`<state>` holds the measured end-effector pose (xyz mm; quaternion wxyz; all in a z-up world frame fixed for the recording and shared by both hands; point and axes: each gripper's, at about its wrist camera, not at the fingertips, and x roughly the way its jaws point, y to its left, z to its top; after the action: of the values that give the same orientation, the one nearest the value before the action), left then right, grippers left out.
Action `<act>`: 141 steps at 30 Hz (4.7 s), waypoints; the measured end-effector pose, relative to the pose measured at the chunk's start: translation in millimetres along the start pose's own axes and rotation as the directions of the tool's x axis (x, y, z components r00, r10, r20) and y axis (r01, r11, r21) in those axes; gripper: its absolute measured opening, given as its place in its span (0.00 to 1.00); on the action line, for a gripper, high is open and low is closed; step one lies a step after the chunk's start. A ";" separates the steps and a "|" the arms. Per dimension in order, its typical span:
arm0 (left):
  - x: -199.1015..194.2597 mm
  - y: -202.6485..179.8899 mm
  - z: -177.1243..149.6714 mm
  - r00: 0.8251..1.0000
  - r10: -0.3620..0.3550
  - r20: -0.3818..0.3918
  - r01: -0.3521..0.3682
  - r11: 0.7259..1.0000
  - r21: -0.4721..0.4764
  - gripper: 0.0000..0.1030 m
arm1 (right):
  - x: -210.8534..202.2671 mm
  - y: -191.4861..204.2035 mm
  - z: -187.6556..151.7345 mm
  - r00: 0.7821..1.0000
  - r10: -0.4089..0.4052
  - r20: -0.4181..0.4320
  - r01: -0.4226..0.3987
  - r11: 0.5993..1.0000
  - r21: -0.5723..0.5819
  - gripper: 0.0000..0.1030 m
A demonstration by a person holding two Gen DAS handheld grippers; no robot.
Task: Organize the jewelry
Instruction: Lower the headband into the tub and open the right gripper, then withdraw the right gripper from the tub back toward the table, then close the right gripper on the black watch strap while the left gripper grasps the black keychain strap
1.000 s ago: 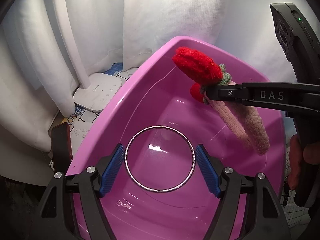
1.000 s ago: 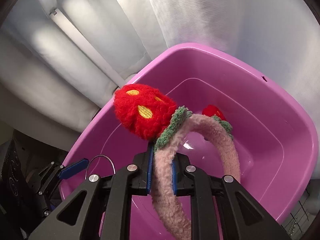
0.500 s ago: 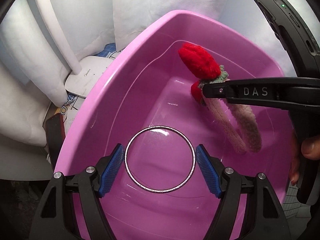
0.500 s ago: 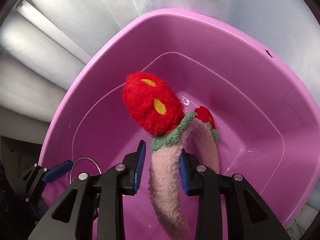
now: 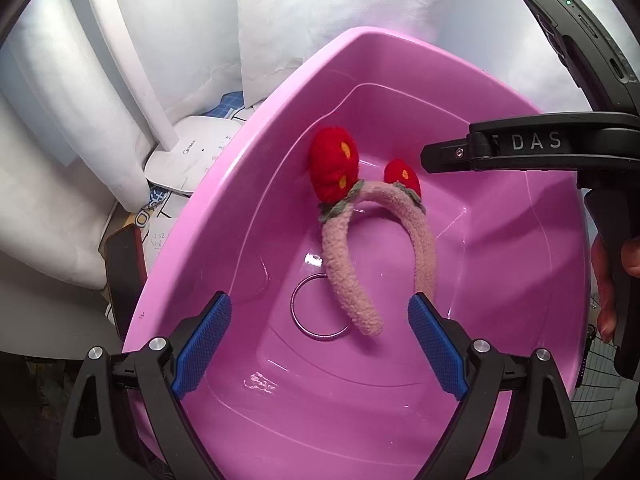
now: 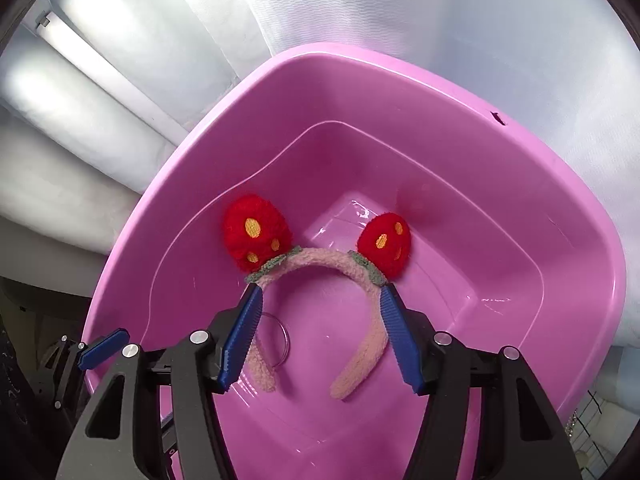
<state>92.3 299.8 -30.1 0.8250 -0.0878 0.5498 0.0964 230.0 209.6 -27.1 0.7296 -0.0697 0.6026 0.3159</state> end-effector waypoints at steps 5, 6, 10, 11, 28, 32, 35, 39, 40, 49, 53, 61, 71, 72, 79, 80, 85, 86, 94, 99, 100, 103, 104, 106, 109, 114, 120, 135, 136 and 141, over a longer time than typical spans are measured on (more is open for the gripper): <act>-3.8 -2.0 -6.6 1.000 -0.002 0.009 0.002 1.000 0.006 0.86 | -2.5 -5.9 -10.8 1.000 0.018 0.014 -0.018 1.000 0.014 0.58; -5.1 -3.6 -8.1 1.000 0.000 0.011 0.000 1.000 0.009 0.86 | -2.9 -6.2 -13.4 1.000 0.021 0.016 -0.021 1.000 0.016 0.58; -10.0 -8.6 -13.8 1.000 -0.001 0.016 0.001 1.000 0.014 0.86 | -7.3 -3.9 -23.5 0.999 0.037 0.030 -0.038 0.999 0.029 0.58; -11.2 -8.7 -15.1 1.000 -0.002 0.018 0.002 1.000 0.013 0.86 | -9.6 -4.8 -27.2 0.999 0.039 0.035 -0.040 0.999 0.032 0.58; -59.8 -37.0 -53.2 0.996 -0.002 0.093 0.000 1.000 0.020 0.86 | -120.7 -28.2 -104.0 0.947 0.160 0.277 -0.175 0.984 0.029 0.58; -74.4 -53.0 -62.0 0.993 -0.021 0.120 0.016 0.999 0.039 0.86 | -157.8 -46.9 -137.0 0.932 0.142 0.334 -0.162 0.986 0.031 0.59; -85.5 -69.5 -70.0 0.990 -0.044 0.137 0.036 0.997 0.062 0.86 | -179.3 -69.1 -165.9 0.923 0.115 0.368 -0.147 0.987 0.060 0.60; -94.9 -97.2 -80.2 0.985 -0.073 0.157 0.057 0.993 0.104 0.86 | -201.4 -103.1 -209.2 0.915 0.048 0.401 -0.106 0.987 0.124 0.60; -96.9 -104.5 -82.8 0.984 -0.078 0.162 0.060 0.992 0.116 0.86 | -205.9 -111.2 -220.4 0.913 0.029 0.406 -0.094 0.986 0.141 0.60; -96.6 -168.7 -113.7 0.976 -0.142 0.165 0.104 0.970 0.218 0.90 | -227.3 -183.1 -335.9 0.885 -0.150 0.441 -0.002 0.946 0.325 0.64; -86.8 -189.3 -128.2 0.977 -0.166 0.134 0.132 0.964 0.230 0.90 | -228.8 -210.1 -382.7 0.872 -0.221 0.437 0.021 0.908 0.418 0.64; -53.7 -208.8 -153.7 0.986 -0.152 0.068 0.137 0.972 0.189 0.90 | -213.2 -246.9 -453.5 0.858 -0.313 0.407 0.064 0.851 0.521 0.64; -10.3 -217.6 -171.0 0.995 -0.095 0.027 0.090 0.988 0.125 0.90 | -181.4 -268.0 -494.1 0.844 -0.379 0.381 0.101 0.808 0.580 0.64; -5.2 -217.9 -171.2 0.996 -0.089 0.025 0.086 0.990 0.114 0.90 | -177.4 -270.0 -496.3 0.842 -0.383 0.380 0.103 0.806 0.583 0.64; 23.9 -221.6 -174.5 0.998 -0.056 0.040 0.053 0.996 0.078 0.90 | -144.3 -275.1 -497.6 0.835 -0.417 0.358 0.175 0.820 0.545 0.64; 27.6 -222.4 -175.5 0.998 -0.052 0.039 0.049 0.996 0.074 0.90 | -140.1 -275.2 -497.2 0.835 -0.419 0.357 0.183 0.823 0.538 0.64; 45.4 -224.8 -178.8 0.999 -0.034 0.042 0.032 0.998 0.048 0.90 | -117.2 -281.6 -489.3 0.846 -0.402 0.351 0.185 0.837 0.515 0.64; 48.1 -225.2 -178.6 0.999 -0.031 0.044 0.029 0.999 0.041 0.90 | -112.9 -282.9 -487.0 0.849 -0.397 0.349 0.184 0.841 0.508 0.64; 72.6 -227.1 -170.1 0.999 -0.007 0.042 0.007 1.000 -0.011 0.90 | -84.7 -291.3 -463.5 0.867 -0.365 0.339 0.194 0.874 0.446 0.64; 85.7 -229.4 -168.4 0.999 0.014 0.039 -0.013 1.000 -0.024 0.90 | -74.6 -294.0 -451.5 0.872 -0.350 0.343 0.187 0.885 0.427 0.64; 87.5 -229.7 -168.2 0.999 0.016 0.038 -0.015 1.000 -0.027 0.90 | -73.6 -293.6 -449.8 0.870 -0.352 0.345 0.191 0.885 0.424 0.64; 92.0 -230.7 -167.3 0.999 0.028 0.044 -0.027 0.999 -0.028 0.90 | -68.8 -291.9 -444.5 0.870 -0.356 0.340 0.205 0.890 0.408 0.64; 93.6 -231.0 -166.6 0.998 0.031 0.047 -0.030 0.999 -0.027 0.90 | -67.2 -290.9 -443.4 0.871 -0.355 0.339 0.208 0.892 0.401 0.64; 97.1 -231.6 -164.3 0.998 0.041 0.050 -0.039 0.999 -0.028 0.90 | -64.7 -290.1 -440.5 0.872 -0.352 0.339 0.208 0.895 0.394 0.64; 103.2 -231.3 -159.8 0.998 0.038 0.040 -0.037 0.999 -0.036 0.90 | -59.9 -289.1 -436.0 0.878 -0.342 0.334 0.202 0.898 0.390 0.64; 107.7 -237.1 -161.5 0.999 0.039 0.030 -0.039 0.999 -0.027 0.90 | -51.4 -283.0 -427.7 0.873 -0.373 0.313 0.250 0.895 0.370 0.64; 108.8 -246.2 -167.8 0.998 0.053 0.039 -0.053 0.998 -0.018 0.90 | -47.0 -286.8 -423.8 0.871 -0.384 0.305 0.252 0.884 0.393 0.64; 107.7 -247.6 -173.9 0.993 0.063 0.097 -0.059 0.997 -0.042 0.95 | -29.1 -295.9 -398.8 0.865 -0.427 0.263 0.303 0.863 0.404 0.69; 106.2 -247.1 -176.5 0.992 0.062 0.107 -0.058 0.997 -0.041 0.95 | -28.2 -295.6 -397.3 0.862 -0.433 0.263 0.310 0.861 0.403 0.69; 103.1 -247.5 -186.2 0.983 0.062 0.172 -0.058 0.998 -0.028 0.95 | -23.0 -294.7 -389.3 0.844 -0.462 0.271 0.342 0.854 0.392 0.72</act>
<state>28.7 20.4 -186.5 0.8651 -0.0719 0.4776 0.1350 63.8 -219.9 -190.9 0.8776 -0.0155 0.4759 0.0559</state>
